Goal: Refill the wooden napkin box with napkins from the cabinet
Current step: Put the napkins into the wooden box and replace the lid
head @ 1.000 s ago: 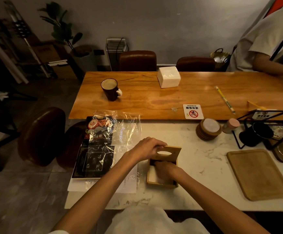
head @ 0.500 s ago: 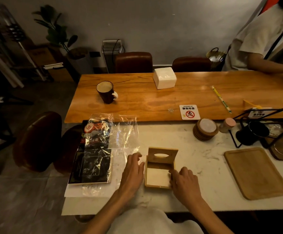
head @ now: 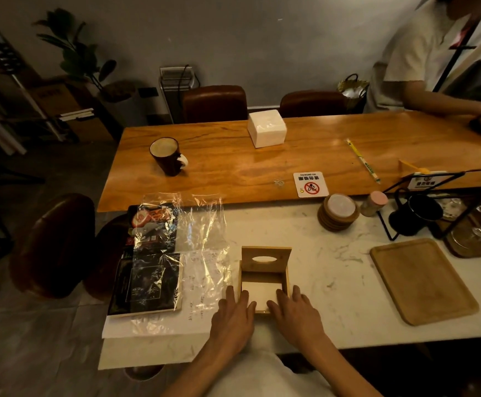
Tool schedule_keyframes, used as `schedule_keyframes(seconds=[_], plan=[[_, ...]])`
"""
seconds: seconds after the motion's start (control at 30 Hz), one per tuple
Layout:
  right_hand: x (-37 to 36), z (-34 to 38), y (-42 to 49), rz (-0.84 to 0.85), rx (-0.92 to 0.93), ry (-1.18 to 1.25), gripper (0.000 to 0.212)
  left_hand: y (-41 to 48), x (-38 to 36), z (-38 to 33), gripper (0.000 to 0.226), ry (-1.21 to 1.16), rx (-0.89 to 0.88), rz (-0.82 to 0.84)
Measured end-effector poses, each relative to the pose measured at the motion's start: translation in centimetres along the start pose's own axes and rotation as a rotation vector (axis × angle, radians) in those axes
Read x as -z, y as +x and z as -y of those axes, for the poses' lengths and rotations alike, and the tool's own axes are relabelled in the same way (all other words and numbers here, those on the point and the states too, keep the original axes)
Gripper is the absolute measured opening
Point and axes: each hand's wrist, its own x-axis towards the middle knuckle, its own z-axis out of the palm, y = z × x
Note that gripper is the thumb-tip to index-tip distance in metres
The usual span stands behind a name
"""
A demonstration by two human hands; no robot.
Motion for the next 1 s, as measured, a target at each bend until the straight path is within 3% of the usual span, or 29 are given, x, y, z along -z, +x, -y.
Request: schedule_keyframes(seconds=[0.2, 0.77, 0.83, 0.9, 1.0], plan=[[-0.2, -0.1, -0.5, 0.004, 0.034, 0.042, 0.048, -0.8, 0.0, -0.1, 0.040, 0.070, -0.052, 0.010], [-1.1, -1.6, -1.1, -0.027, 0.138, 0.206, 0.036, -1.4, 0.6, -0.1, 0.027, -0.036, -0.077, 0.016], [-0.4, -1.7, -1.4, -0.047, 0.134, 0.334, 0.032, -1.6, 1.6, -0.2, 0.028, -0.146, -0.101, -0.036], [0.8, -1.7, -1.9, -0.174, 0.091, 0.511, 0.020, -1.6, 3.2, -0.8, 0.031, -0.345, -0.055, -0.123], [2.2, -2.0, -1.8, -0.205, -0.036, 0.807, 0.031, 0.6, 4.6, -0.5, 0.053, -0.706, 0.083, 0.036]])
